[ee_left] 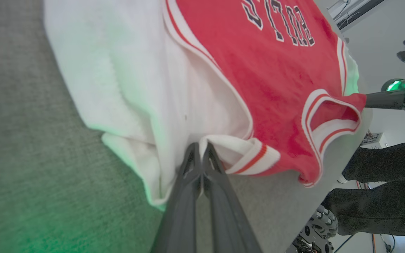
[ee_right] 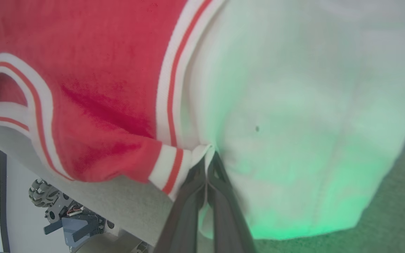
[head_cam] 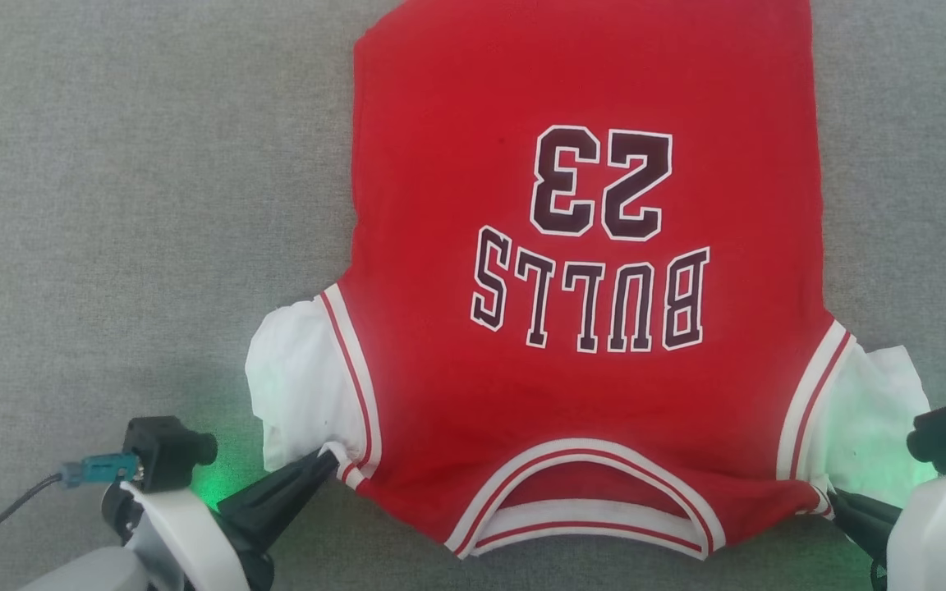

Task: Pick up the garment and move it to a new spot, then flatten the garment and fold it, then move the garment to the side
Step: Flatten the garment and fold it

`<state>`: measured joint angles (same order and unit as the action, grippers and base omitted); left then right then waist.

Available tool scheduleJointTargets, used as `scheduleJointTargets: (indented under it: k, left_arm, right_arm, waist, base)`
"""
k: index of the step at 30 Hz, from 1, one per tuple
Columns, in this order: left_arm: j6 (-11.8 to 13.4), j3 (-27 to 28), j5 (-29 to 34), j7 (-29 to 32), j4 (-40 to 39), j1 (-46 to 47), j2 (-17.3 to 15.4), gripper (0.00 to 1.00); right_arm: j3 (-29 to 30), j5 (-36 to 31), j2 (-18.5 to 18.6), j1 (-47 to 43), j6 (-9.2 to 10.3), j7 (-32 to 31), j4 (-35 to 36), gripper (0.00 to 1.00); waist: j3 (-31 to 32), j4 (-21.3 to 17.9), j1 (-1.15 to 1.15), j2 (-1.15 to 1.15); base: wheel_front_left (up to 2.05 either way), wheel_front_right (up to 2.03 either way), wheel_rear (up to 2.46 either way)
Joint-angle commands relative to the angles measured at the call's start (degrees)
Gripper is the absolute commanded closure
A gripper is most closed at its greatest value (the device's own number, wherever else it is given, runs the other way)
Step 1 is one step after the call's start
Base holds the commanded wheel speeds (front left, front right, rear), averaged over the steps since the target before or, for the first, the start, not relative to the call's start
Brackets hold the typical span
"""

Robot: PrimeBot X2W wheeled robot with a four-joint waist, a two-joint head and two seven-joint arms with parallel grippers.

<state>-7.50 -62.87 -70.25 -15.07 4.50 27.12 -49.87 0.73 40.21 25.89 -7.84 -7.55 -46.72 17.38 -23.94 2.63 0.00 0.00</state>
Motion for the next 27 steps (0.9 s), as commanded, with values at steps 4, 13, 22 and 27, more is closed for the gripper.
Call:
scheduleJointTargets:
  k: [4,13,22,27]
  left_arm:
    - [0.2,-1.0,0.6,0.0,3.6,1.5,2.8,1.0]
    - [0.2,4.8,-0.2,0.1,3.0,-2.1,3.9,1.0]
    - [0.1,7.5,3.1,0.1,-0.6,-3.9,5.3,1.0]
    - [0.0,5.3,5.1,0.2,-2.0,-1.0,7.4,1.0]
  right_arm:
    - [-2.6,-2.4,0.7,1.6,0.17,0.9,-3.6,1.0]
    - [-1.9,-4.7,4.5,2.9,0.11,2.1,5.5,0.0]
    - [11.3,2.3,5.9,4.9,0.05,-6.1,17.8,0.0]
    - [15.1,2.5,8.6,20.7,0.05,-9.4,12.7,0.0]
  waist:
    - [-0.7,0.3,0.0,0.0]
    - [-1.3,-2.5,0.0,0.0]
    - [-3.1,-0.7,0.0,0.0]
    - [-6.0,2.7,0.0,0.0]
  base:
    - [0.0,0.0,0.0]
    - [0.0,0.0,0.0]
    - [0.0,0.0,0.0]
    - [0.0,0.0,0.0]
